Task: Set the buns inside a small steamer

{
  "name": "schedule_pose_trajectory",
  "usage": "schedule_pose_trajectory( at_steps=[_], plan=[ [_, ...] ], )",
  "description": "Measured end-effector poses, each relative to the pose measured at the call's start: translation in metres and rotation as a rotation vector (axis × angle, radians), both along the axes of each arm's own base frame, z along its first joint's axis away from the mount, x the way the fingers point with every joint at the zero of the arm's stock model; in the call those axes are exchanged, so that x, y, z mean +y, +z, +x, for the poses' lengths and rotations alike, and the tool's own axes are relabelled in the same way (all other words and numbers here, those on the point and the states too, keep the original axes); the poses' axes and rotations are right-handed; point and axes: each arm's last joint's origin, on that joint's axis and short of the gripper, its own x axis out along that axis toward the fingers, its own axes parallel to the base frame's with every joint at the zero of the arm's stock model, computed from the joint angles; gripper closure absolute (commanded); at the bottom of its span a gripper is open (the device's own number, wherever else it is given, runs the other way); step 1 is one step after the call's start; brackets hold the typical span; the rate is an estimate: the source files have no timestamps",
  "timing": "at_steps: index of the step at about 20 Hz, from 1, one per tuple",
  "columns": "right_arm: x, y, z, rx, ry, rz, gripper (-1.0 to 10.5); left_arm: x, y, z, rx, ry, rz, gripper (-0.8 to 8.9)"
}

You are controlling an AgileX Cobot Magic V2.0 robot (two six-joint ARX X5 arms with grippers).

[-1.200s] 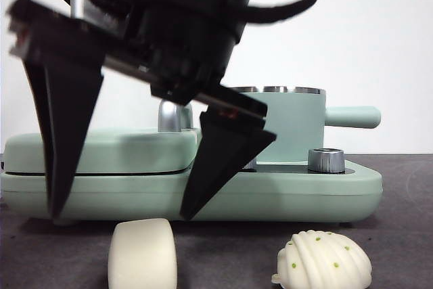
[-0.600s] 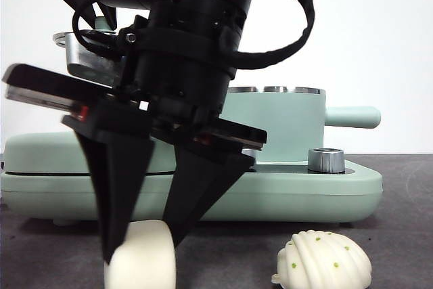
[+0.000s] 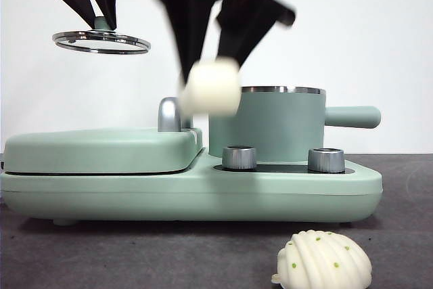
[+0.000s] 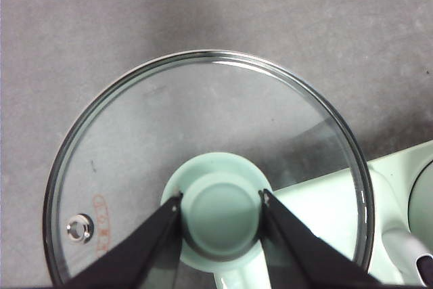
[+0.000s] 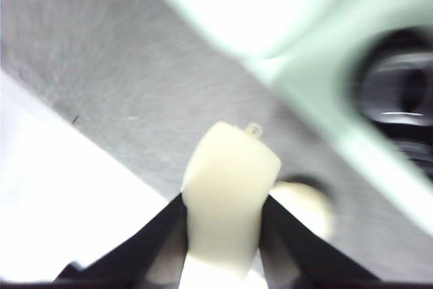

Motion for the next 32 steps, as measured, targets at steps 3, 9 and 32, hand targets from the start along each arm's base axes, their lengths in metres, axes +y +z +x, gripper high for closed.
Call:
schedule_pose_trajectory(
  at_steps=[3, 9, 32],
  plan=[
    [-0.024, 0.036, 0.032, -0.082, -0.070, 0.071, 8.1, 0.000, 0.001, 0.001, -0.016, 0.000, -0.003, 7.00],
    [-0.068, 0.064, 0.091, -0.197, -0.220, 0.135, 8.1, 0.000, 0.001, 0.001, -0.015, 0.000, -0.003, 7.00],
    [-0.050, -0.016, 0.157, -0.134, -0.195, 0.065, 5.5, 0.000, 0.001, 0.001, -0.014, 0.000, -0.003, 7.00]
  ],
)
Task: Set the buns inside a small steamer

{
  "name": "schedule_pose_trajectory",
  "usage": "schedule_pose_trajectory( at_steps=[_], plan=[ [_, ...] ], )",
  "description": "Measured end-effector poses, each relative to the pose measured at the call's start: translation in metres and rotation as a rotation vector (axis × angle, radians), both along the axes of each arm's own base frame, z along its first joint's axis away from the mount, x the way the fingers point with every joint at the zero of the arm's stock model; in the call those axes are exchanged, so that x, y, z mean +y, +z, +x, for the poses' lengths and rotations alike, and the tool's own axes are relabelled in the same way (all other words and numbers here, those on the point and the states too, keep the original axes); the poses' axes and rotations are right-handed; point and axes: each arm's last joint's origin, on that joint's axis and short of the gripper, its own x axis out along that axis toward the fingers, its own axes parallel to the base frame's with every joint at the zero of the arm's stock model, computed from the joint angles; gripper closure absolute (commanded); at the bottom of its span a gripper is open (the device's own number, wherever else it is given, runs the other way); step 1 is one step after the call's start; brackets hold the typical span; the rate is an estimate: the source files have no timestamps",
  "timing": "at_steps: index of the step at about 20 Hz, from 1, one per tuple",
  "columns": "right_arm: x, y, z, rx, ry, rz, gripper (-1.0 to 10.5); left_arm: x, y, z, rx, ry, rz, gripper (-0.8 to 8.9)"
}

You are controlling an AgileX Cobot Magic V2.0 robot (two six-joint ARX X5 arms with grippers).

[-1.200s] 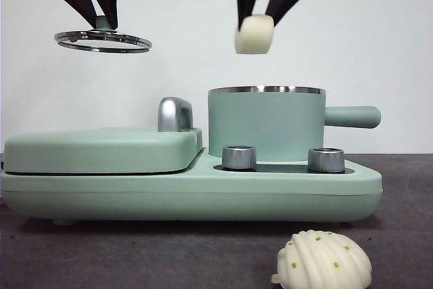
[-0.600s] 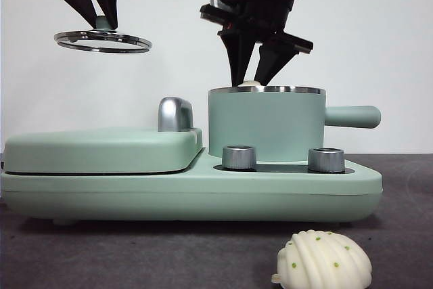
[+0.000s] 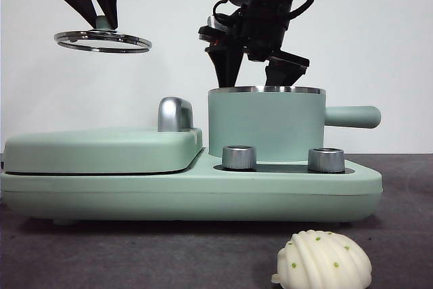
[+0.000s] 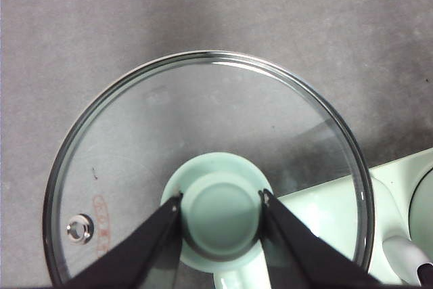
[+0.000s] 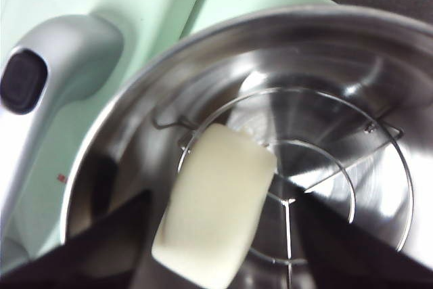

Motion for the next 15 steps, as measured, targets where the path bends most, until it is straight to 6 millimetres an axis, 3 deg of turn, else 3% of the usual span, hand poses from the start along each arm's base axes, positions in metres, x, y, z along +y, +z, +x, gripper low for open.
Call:
schedule_pose_trajectory(
  at_steps=[5, 11, 15],
  plan=[
    [-0.001, 0.005, 0.003, -0.028, -0.005, 0.009, 4.7, 0.000, 0.000, 0.000, 0.000, 0.000, 0.000, 7.00],
    [-0.010, 0.074, -0.003, -0.170, -0.007, 0.058, 4.7, 0.000, 0.000, 0.000, 0.002, 0.003, -0.002, 7.00],
    [-0.022, 0.115, -0.027, -0.269, -0.005, 0.111, 4.7, 0.000, -0.001, -0.001, 0.019, 0.010, -0.005, 7.00]
  ],
)
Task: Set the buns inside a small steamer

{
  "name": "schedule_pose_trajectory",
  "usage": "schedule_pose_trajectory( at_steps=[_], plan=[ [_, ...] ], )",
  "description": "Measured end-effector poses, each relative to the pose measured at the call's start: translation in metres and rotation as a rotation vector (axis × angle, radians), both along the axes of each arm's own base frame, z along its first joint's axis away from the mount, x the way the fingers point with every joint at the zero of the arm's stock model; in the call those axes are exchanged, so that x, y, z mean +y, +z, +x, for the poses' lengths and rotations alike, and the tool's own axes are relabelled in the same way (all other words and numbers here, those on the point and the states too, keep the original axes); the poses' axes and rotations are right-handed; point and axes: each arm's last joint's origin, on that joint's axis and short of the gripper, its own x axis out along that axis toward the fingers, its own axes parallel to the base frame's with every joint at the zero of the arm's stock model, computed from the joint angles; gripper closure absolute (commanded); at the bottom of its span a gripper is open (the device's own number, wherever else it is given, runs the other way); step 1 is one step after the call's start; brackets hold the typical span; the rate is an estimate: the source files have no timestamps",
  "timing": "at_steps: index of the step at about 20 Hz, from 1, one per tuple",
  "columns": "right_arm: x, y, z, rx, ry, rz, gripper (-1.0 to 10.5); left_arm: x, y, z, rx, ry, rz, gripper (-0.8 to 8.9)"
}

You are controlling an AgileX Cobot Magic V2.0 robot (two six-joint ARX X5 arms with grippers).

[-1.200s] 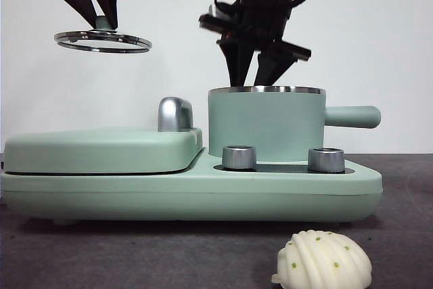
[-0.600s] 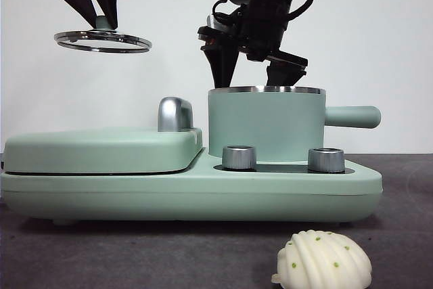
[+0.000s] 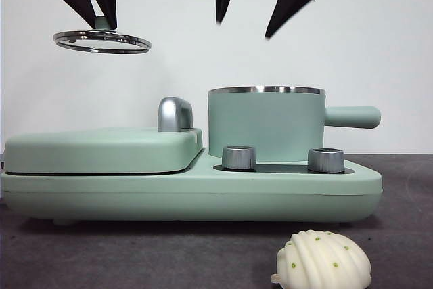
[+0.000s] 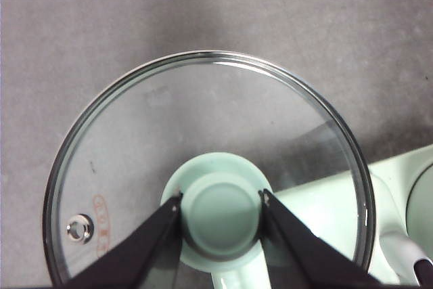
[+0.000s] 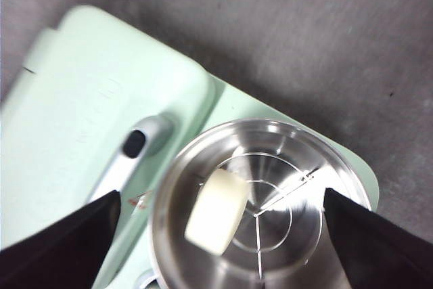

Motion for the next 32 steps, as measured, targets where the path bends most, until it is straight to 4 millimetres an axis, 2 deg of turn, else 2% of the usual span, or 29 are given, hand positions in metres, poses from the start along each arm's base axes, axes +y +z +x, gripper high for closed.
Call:
schedule_pose_trajectory(
  at_steps=[3, 5, 8, 11, 14, 16, 18, 23, 27, 30, 32],
  plan=[
    [-0.010, 0.028, -0.038, -0.047, 0.029, 0.029, 4.7, 0.000, 0.000, 0.000, 0.007, 0.005, -0.003, 7.00],
    [-0.020, 0.038, -0.065, -0.058, 0.045, 0.036, 4.7, 0.000, -0.001, -0.001, 0.011, 0.010, -0.006, 7.00],
    [-0.036, 0.038, -0.107, -0.039, 0.072, 0.030, 4.7, 0.000, -0.001, -0.001, 0.015, 0.000, -0.024, 7.00],
    [-0.045, 0.024, -0.150, 0.000, 0.106, -0.001, 4.7, -0.001, 0.000, -0.001, 0.016, -0.004, -0.029, 7.00],
    [-0.047, -0.008, -0.185, 0.051, 0.106, -0.096, 4.7, -0.001, 0.000, -0.001, 0.016, -0.004, -0.029, 7.00],
    [-0.047, -0.038, -0.204, 0.119, 0.099, -0.141, 4.7, -0.001, 0.000, -0.001, 0.015, -0.004, -0.030, 7.00],
    [-0.042, -0.067, -0.217, 0.129, 0.090, -0.112, 4.7, -0.001, 0.000, -0.001, 0.015, -0.004, -0.030, 7.00],
    [-0.023, -0.147, -0.226, 0.198, 0.096, -0.120, 4.7, -0.001, 0.000, -0.001, 0.016, -0.002, -0.031, 7.00],
    [-0.018, -0.195, -0.225, 0.274, 0.093, -0.109, 4.8, -0.001, 0.000, -0.001, 0.015, -0.002, -0.031, 7.00],
    [-0.012, -0.211, -0.222, 0.275, 0.087, -0.108, 4.9, -0.001, 0.000, -0.001, 0.015, -0.002, -0.031, 7.00],
    [-0.007, -0.216, -0.218, 0.259, 0.079, -0.112, 5.5, -0.001, 0.000, -0.001, 0.015, -0.002, -0.031, 7.00]
  ],
)
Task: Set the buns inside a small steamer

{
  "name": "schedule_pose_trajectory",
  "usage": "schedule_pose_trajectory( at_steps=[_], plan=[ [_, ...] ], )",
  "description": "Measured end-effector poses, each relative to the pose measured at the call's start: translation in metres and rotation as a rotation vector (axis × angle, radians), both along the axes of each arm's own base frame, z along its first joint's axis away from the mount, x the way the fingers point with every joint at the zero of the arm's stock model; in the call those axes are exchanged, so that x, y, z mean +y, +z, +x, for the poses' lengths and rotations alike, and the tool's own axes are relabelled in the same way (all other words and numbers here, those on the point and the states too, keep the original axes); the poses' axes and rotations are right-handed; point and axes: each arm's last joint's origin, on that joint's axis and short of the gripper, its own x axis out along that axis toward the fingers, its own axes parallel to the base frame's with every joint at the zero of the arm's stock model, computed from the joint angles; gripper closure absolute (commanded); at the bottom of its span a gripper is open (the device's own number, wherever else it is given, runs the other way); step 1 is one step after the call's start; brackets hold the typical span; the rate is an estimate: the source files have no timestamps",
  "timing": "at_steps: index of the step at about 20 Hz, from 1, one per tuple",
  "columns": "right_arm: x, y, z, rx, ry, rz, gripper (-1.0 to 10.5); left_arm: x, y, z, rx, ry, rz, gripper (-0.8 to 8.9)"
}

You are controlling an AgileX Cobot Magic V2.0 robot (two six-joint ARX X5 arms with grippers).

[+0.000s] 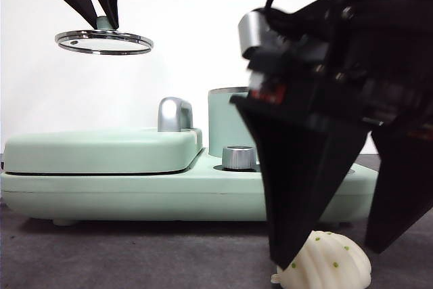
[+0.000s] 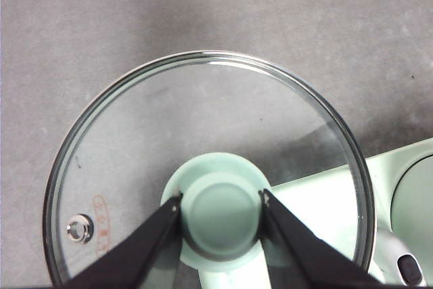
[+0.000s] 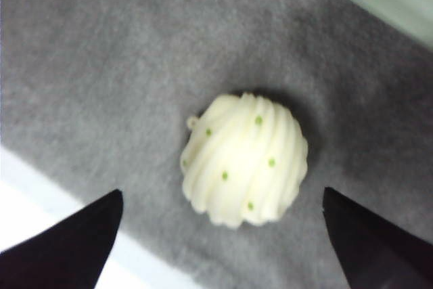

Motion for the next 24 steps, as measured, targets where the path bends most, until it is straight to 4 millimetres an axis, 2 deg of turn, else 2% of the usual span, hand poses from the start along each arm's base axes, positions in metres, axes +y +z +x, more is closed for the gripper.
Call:
schedule_pose_trajectory(
  at_steps=[6, 9, 11, 14, 18, 21, 24],
  plan=[
    [0.007, -0.015, 0.005, 0.008, -0.006, -0.043, 7.6, 0.000, 0.000, 0.000, 0.000, 0.000, 0.000, 7.00],
    [0.008, -0.015, 0.006, 0.002, -0.006, -0.030, 7.6, 0.000, 0.000, 0.000, 0.000, 0.000, 0.000, 7.00],
    [0.009, -0.008, 0.007, 0.018, -0.005, -0.045, 7.6, 0.000, 0.000, 0.000, 0.000, 0.000, 0.000, 7.00],
    [0.018, 0.029, 0.016, 0.015, 0.004, -0.052, 7.6, 0.000, 0.000, 0.000, 0.000, 0.000, 0.000, 7.00],
    [0.015, 0.096, 0.037, -0.018, -0.005, -0.037, 7.6, 0.000, 0.000, 0.000, 0.000, 0.000, 0.000, 7.00],
    [0.002, 0.139, 0.063, -0.091, -0.039, 0.007, 7.6, 0.000, 0.000, 0.000, -0.001, 0.000, 0.000, 7.00],
    [-0.010, 0.162, 0.102, -0.137, -0.079, -0.001, 7.6, 0.000, 0.000, 0.000, -0.001, 0.000, 0.000, 7.00]
  ],
)
